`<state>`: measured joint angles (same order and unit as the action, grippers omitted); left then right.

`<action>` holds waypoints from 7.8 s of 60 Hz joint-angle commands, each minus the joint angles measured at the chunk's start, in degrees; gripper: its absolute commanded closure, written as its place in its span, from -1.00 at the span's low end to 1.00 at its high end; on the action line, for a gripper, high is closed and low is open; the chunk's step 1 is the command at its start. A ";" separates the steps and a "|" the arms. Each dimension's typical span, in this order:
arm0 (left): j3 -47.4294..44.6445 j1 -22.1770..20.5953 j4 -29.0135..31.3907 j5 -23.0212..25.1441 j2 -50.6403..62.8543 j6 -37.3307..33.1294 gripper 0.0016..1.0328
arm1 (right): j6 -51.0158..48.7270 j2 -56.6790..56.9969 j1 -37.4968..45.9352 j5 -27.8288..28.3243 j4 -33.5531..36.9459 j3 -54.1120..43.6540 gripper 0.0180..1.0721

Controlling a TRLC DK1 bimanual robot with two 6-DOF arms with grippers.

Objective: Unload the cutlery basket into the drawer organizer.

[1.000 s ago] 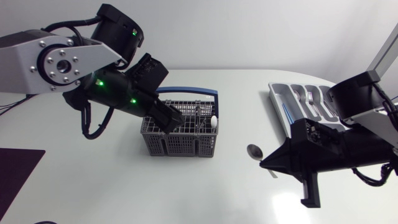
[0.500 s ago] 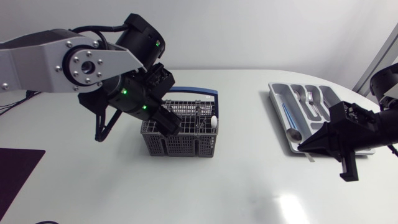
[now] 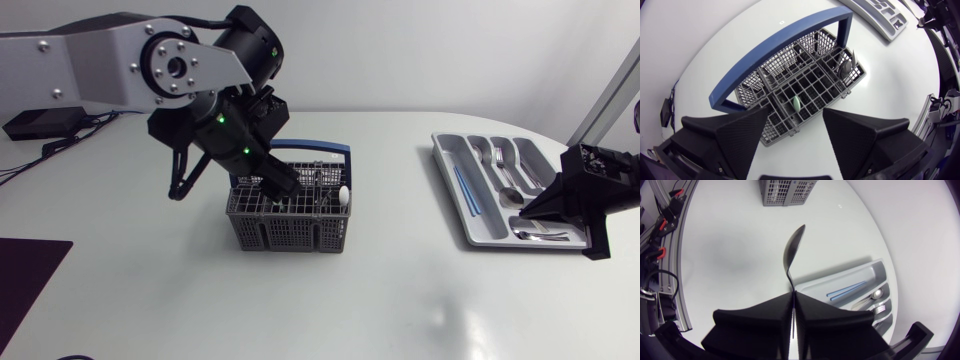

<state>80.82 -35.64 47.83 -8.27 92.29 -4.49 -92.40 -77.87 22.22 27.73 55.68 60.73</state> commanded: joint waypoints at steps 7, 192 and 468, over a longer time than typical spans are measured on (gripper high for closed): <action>5.05 0.48 2.70 -0.52 3.77 2.21 -0.48 | -7.18 -5.81 3.62 -3.82 -0.57 3.17 0.89; 1.98 1.18 0.24 0.89 9.13 9.24 0.59 | 38.52 9.13 -31.53 -7.25 -13.76 -11.25 -0.66; 1.63 -4.09 2.18 32.88 -2.03 8.27 0.81 | 64.54 12.91 -65.90 -22.98 -43.73 -17.84 0.89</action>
<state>81.69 -39.51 49.52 23.70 89.86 3.05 -28.25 -64.42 -43.44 4.62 11.77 42.22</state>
